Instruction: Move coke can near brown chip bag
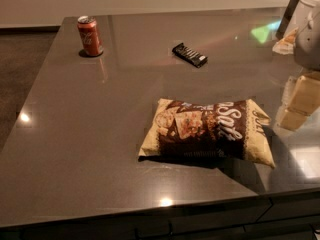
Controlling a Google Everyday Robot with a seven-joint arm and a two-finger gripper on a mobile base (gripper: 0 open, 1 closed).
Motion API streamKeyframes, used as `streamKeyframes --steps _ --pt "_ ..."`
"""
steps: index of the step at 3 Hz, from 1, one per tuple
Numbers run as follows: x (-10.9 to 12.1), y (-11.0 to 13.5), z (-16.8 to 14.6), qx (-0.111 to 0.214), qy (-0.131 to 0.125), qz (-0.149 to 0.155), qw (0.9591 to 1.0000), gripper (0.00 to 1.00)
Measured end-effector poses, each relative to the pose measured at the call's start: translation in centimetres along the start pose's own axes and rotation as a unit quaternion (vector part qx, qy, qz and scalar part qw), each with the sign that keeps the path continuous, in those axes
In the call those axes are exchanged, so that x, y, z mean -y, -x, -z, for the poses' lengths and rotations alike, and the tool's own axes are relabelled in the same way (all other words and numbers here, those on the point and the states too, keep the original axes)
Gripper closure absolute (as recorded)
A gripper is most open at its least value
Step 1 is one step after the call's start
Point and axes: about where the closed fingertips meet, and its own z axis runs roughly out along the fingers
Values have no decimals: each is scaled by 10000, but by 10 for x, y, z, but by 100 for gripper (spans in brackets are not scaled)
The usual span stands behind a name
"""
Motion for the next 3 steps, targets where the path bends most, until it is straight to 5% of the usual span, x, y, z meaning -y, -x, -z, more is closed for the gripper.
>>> streamKeyframes --steps 1,3 --pt "5 8 0 50 -21 -39 10000 0" --pt "51 65 -18 603 -318 -458 9966 0"
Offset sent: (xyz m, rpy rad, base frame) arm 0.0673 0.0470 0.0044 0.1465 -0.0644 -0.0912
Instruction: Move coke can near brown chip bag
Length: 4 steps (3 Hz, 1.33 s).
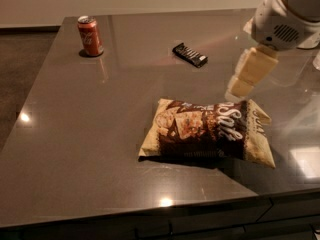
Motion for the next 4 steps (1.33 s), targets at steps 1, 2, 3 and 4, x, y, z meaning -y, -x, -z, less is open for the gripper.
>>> streamKeyframes --steps 1,2,3,4 --pt "23 32 -16 249 -142 -267 9992 0" --pt "43 62 -35 504 -251 -545 9969 0" --pt "59 91 -52 766 -311 -768 9936 0" --pt "69 122 -69 1075 -302 -971 9890 0"
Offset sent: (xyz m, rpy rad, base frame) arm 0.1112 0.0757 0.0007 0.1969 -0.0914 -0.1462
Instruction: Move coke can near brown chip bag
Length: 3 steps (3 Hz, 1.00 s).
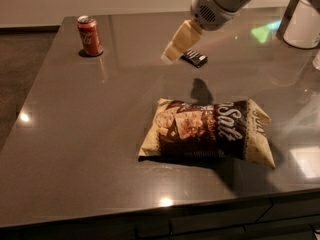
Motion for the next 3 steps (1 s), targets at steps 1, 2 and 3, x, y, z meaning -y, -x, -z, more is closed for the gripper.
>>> streamKeyframes --steps 1,2,3 --pt "-4 26 -21 378 107 -172 9991 0" --pt "-14 52 -37 733 224 -252 9967 0" --pt "-24 75 -51 894 137 -314 9954 0"
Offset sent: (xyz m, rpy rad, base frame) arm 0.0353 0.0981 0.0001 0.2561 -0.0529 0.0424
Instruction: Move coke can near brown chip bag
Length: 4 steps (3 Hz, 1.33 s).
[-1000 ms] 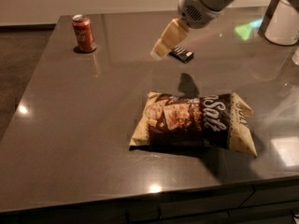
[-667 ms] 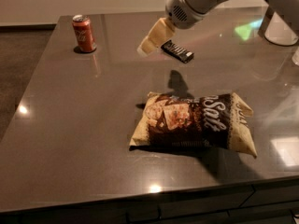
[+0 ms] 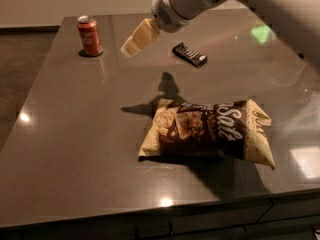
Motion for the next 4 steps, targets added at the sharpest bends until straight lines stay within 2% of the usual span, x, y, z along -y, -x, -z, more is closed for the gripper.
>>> streamKeyframes --steps 1,3,4 --pt "-3 15 -20 94 -167 -104 9998 0" --pt "-4 42 -45 466 -288 -339 9979 0" --pt "-5 43 -45 455 -296 -335 9980 0"
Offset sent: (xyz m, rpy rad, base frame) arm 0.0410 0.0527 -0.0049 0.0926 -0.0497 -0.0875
